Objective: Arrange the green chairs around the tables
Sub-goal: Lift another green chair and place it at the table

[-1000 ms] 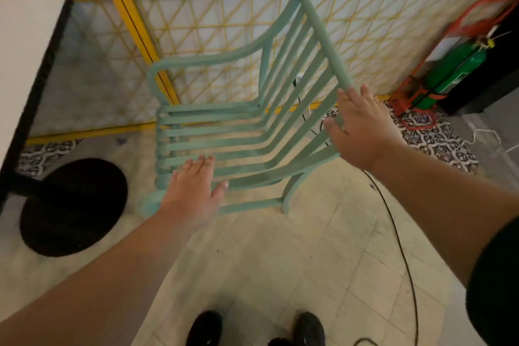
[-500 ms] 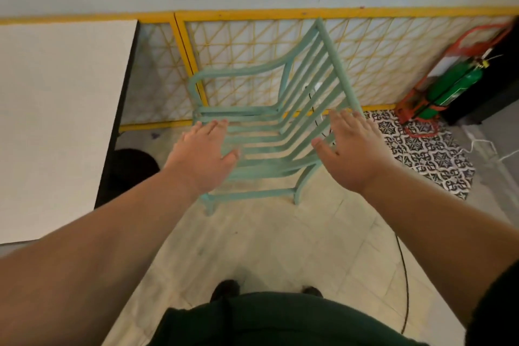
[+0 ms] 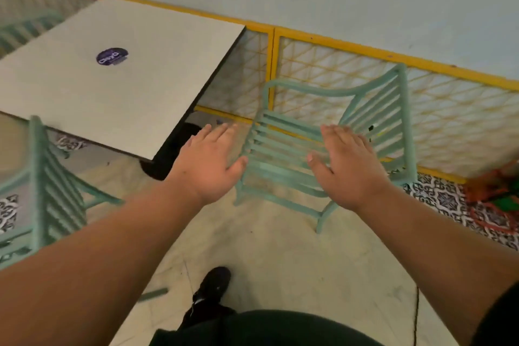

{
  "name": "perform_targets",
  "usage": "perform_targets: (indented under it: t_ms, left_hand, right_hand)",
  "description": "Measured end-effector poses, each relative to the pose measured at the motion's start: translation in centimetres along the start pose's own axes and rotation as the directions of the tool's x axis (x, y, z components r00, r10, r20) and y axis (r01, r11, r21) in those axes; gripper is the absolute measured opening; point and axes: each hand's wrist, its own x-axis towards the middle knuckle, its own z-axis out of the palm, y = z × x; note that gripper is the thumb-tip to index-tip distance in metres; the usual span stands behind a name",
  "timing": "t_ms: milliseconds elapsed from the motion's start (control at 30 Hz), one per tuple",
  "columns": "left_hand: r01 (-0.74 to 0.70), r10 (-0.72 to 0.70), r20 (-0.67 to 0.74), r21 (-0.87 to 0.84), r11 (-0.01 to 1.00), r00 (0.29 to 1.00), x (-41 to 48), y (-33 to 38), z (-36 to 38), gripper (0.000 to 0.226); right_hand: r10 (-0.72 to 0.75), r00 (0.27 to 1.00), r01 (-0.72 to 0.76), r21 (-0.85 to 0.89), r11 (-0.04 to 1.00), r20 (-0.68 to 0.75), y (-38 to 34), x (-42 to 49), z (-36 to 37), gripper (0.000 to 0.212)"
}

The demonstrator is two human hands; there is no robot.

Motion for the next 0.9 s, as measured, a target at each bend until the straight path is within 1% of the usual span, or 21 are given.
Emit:
perform_targets:
  t_ms: [100,167,300,400,533,700,800,900]
  left_hand:
    - [0.143,-0.143,-0.001,-0.019,0.990,0.990,-5.3,-1.6,-0.4,0.083]
    - [0.209,-0.210,-0.017,-0.026,0.977,0.978,-8.6,-2.8,-1.2,0.083]
    - [0.328,-0.327,-0.102,-0.006,0.945,0.940,-15.4,-6.0,-3.2,0.076]
    - [0.429,-0.427,-0.145,-0.023,0.903,0.892,-20.8,-9.4,-4.3,0.075]
    - [0.495,-0.494,-0.163,-0.036,0.868,0.854,-27.1,-13.4,-5.0,0.076]
    - [0.562,-0.556,-0.176,-0.016,0.827,0.812,-36.2,-20.8,-6.3,0.076]
    - [0.575,-0.565,-0.176,0.009,0.818,0.806,-40.7,-24.9,-6.6,0.076]
    - [0.593,-0.585,-0.141,0.017,0.805,0.799,-44.2,-27.9,-6.2,0.077]
  right_hand:
    - [-0.136,0.990,0.135,0.015,0.991,0.038,-3.3,-0.6,0.6,0.079]
    - [-0.200,0.979,0.199,0.017,0.980,0.036,-5.9,-0.8,0.7,0.075]
    - [-0.324,0.945,0.321,0.055,0.945,0.041,-12.2,-1.7,1.3,0.072]
    - [-0.432,0.900,0.430,0.045,0.902,0.055,-17.8,-2.7,2.3,0.073]
    - [-0.480,0.876,0.479,0.037,0.877,0.045,-23.8,-3.7,4.0,0.071]
    - [-0.521,0.852,0.519,0.038,0.854,0.050,-32.7,-6.9,7.0,0.070]
    - [-0.571,0.819,0.567,0.069,0.821,0.058,-38.5,-9.6,8.8,0.070]
    - [-0.610,0.789,0.600,0.117,0.791,0.075,-43.2,-12.2,10.5,0.070]
